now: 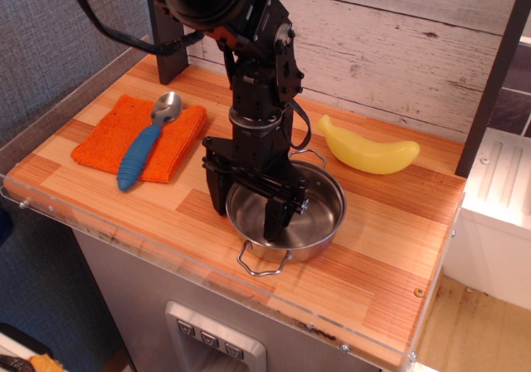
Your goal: Move silver pot between orange cloth and banana.
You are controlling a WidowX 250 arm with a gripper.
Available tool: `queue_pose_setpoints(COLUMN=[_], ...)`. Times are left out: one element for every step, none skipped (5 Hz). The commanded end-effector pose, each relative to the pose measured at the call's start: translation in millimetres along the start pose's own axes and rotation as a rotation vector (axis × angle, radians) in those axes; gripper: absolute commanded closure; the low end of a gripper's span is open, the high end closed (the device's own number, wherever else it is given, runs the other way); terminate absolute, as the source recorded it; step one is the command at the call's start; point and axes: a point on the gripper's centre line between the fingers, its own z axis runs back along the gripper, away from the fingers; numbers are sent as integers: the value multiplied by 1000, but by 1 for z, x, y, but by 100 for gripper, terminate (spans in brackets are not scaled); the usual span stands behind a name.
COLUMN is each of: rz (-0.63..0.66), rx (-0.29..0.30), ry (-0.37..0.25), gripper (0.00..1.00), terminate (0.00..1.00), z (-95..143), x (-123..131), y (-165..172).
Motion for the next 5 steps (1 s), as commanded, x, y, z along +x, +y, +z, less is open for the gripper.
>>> queue_pose_setpoints(rz=[-19, -32, -34, -12, 67], rx=[-30, -42, -60, -96, -103], ry=[-22, -56, -87, -125, -137], gripper=[100, 100, 100, 100, 100], terminate=[0, 0, 0, 0, 0], z=[4, 20, 38, 62, 71], x=[-6, -9, -10, -5, 13], y=[-2, -2, 6, 23, 54])
